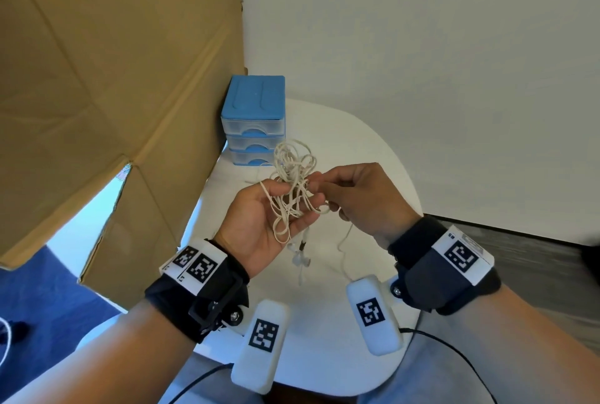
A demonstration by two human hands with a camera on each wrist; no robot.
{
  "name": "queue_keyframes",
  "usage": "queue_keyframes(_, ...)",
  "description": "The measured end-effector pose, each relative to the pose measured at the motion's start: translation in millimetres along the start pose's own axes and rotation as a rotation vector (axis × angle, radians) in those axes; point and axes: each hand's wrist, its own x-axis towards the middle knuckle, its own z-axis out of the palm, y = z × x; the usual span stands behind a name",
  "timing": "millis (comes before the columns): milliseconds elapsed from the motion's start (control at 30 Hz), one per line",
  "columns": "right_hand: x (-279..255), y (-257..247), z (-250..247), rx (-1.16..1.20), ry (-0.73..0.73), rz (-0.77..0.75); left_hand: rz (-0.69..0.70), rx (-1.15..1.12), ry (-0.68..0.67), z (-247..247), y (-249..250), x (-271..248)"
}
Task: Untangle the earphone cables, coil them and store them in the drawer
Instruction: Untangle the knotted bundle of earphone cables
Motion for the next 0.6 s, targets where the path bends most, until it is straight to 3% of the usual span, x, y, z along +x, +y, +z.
queue_keyframes(133,-0.5,2.6,0.9,0.018,-0.027,0.015,0.069,0.09,0.015,4.0,-2.1,0.0)
queue_keyframes(367,-4.4,3.8,-1.4,0.058,-0.143,0.011,0.218,0.213,0.162,4.2,-5.7,1.7)
queue_keyframes(600,-5.3,3.6,1.4,0.091,-0.092,-0.047,0.19,0.251,0.163,7.3,-3.8,-0.1)
